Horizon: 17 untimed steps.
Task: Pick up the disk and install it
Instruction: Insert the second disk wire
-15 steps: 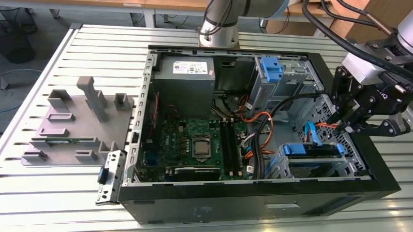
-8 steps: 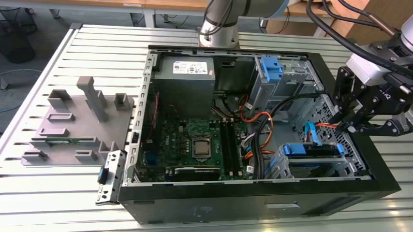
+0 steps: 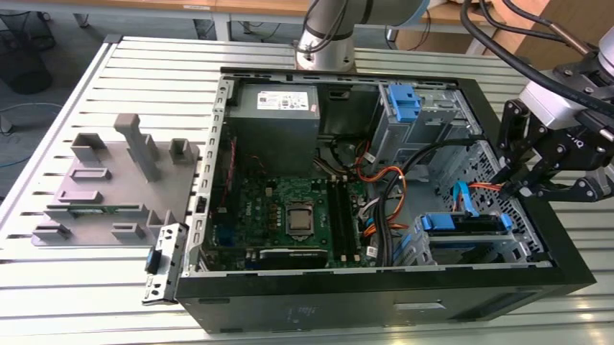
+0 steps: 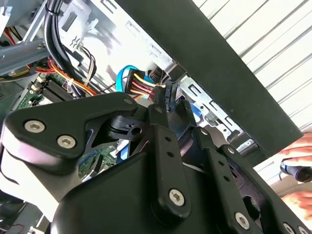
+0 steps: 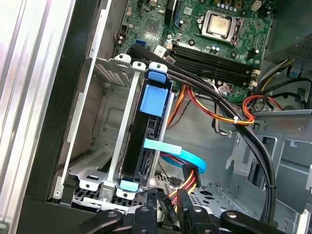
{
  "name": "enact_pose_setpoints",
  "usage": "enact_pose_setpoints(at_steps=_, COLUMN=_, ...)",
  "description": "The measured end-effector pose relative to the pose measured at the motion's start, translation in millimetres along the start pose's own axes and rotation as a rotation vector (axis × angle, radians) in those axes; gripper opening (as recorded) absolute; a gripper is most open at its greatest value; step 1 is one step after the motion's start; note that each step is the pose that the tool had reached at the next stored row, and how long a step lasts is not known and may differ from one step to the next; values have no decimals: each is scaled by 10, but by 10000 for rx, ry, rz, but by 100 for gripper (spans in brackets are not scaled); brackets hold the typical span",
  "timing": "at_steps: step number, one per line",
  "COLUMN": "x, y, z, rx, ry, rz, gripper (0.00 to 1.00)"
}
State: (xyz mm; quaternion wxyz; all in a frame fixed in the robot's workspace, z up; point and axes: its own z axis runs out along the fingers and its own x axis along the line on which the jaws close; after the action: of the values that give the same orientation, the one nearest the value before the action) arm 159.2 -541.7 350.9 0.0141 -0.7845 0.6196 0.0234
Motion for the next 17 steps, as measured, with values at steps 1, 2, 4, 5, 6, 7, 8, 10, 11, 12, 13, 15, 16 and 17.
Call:
enact_pose_setpoints(at_steps=1, x=-1, y=-6, z=3, rx=-1, ry=0, rz=-23, gripper=31)
enact_pose_setpoints(at_steps=2, x=-2, y=-12, z=6, rx=-2, ry=1, rz=-46, gripper=31)
enact_pose_setpoints(at_steps=4, x=-5, y=-23, z=11, rx=-5, ry=1, rz=-93, gripper=31)
enact_pose_setpoints(at_steps=5, x=-5, y=-28, z=14, rx=-6, ry=1, rz=-116, gripper=31)
enact_pose_setpoints(at_steps=6, x=-6, y=-34, z=16, rx=-7, ry=2, rz=-139, gripper=31)
enact_pose_setpoints(at_steps=7, x=-7, y=-41, z=18, rx=-9, ry=3, rz=-168, gripper=31)
enact_pose_setpoints(at_steps=8, x=-8, y=-47, z=19, rx=-10, ry=4, rz=-190, gripper=31)
enact_pose_setpoints(at_steps=10, x=-10, y=-59, z=23, rx=-13, ry=3, rz=-233, gripper=31)
enact_pose_setpoints(at_steps=11, x=-10, y=-64, z=23, rx=-14, ry=3, rz=-254, gripper=31)
enact_pose_setpoints(at_steps=12, x=-10, y=-64, z=24, rx=-14, ry=3, rz=-263, gripper=31)
enact_pose_setpoints(at_steps=13, x=-11, y=-64, z=25, rx=-14, ry=1, rz=-267, gripper=31)
enact_pose_setpoints(at_steps=15, x=-13, y=-66, z=25, rx=-15, ry=2, rz=-283, gripper=31)
enact_pose_setpoints(at_steps=16, x=-14, y=-67, z=25, rx=-16, ry=2, rz=-289, gripper=31)
enact_pose_setpoints(at_steps=17, x=-15, y=-70, z=25, rx=-16, ry=2, rz=-296, gripper=31)
